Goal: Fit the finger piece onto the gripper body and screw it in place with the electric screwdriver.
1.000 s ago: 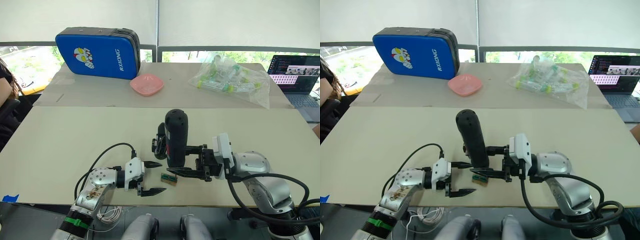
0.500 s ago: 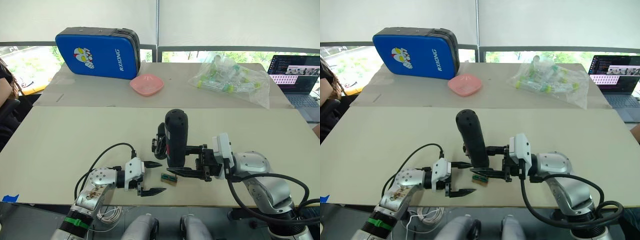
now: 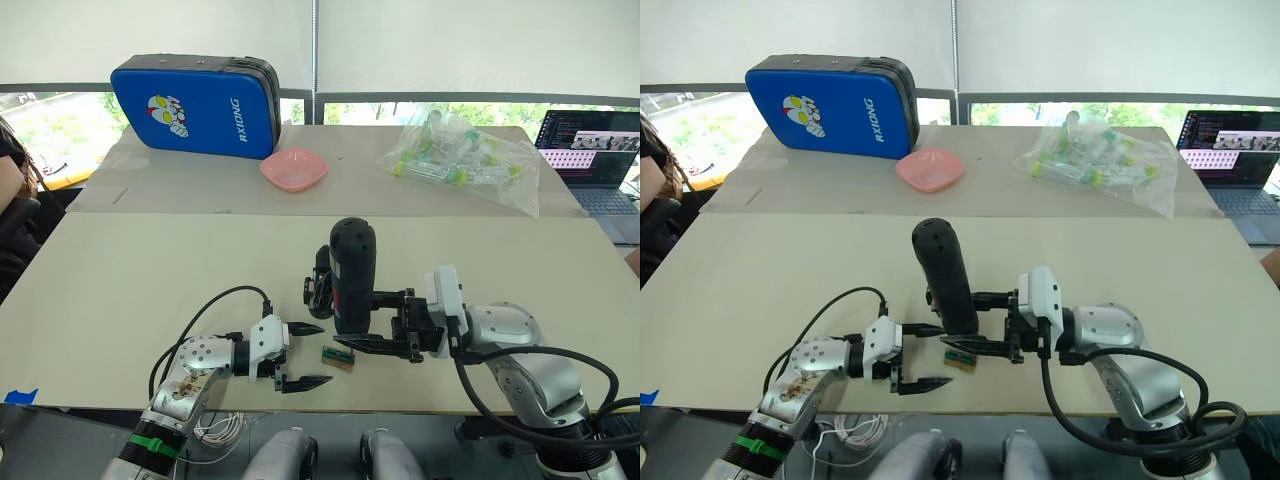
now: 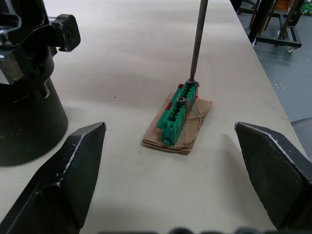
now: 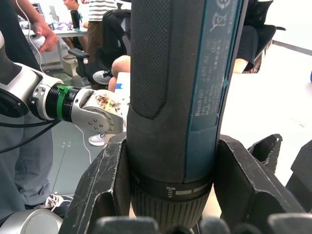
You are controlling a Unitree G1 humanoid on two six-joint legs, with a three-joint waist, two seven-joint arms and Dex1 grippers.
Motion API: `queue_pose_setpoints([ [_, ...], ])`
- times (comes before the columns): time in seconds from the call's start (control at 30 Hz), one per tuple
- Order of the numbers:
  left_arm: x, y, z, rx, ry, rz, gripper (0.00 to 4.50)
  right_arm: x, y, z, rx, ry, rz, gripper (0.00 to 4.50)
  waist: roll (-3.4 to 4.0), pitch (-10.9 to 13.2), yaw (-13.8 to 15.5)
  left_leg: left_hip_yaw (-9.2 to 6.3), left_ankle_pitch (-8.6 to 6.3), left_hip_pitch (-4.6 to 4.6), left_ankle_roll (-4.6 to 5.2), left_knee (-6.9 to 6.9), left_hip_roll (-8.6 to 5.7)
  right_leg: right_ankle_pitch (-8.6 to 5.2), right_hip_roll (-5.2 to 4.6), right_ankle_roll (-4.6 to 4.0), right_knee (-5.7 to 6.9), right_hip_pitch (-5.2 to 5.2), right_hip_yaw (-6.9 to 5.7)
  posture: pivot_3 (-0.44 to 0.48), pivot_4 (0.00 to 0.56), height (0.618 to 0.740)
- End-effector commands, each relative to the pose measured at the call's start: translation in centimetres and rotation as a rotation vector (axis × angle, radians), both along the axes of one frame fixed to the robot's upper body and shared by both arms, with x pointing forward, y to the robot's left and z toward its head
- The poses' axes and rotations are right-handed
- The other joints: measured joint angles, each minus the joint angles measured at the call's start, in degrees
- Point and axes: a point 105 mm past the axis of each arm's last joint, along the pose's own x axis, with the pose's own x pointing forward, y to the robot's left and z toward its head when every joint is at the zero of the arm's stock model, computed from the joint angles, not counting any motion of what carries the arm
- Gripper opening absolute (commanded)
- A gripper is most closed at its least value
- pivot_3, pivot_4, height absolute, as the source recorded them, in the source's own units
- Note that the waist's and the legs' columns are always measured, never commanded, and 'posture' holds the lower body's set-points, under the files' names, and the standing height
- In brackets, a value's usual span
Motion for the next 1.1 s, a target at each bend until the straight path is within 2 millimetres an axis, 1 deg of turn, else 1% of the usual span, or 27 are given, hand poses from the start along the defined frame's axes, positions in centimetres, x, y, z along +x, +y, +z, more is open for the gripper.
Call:
queue_pose_setpoints([
  [0.03,-1.07,-0.09,-2.13,0.031,0.090,-0.012,4.50,-0.41,0.06,1.29,0.020,-0.051,0.017,1.96,0.00,0.00,0.00,0.00,0.00,0.00,0.00,0.00,0.00,0.00,0.00,0.00,0.00,0.00,0.00,0.000,0.150,0.740],
  [0.6,-1.22,-0.04,-2.20,0.029,0.093,-0.011,4.50,-0.56,0.19,0.97,0.015,-0.065,0.022,1.96,0.00,0.00,-0.01,0.00,0.00,0.00,0.00,0.00,0.00,0.00,0.00,0.00,0.00,0.00,0.01,0.000,0.150,0.740],
  [0.87,-1.10,0.05,-2.09,0.028,0.091,-0.010,4.50,-0.70,0.32,1.36,0.030,-0.086,0.027,1.96,0.00,0.00,-0.01,0.00,0.00,0.00,0.00,0.00,0.00,0.00,0.00,0.00,0.00,0.00,0.00,0.000,0.150,0.740],
  [1.1,-1.03,0.11,-1.94,0.024,0.091,-0.006,4.50,-0.78,0.33,0.91,0.019,-0.083,0.032,1.96,0.00,0.00,-0.03,0.00,0.00,0.00,0.00,0.00,0.00,0.00,0.00,0.00,0.00,0.00,0.01,0.000,0.150,0.740],
])
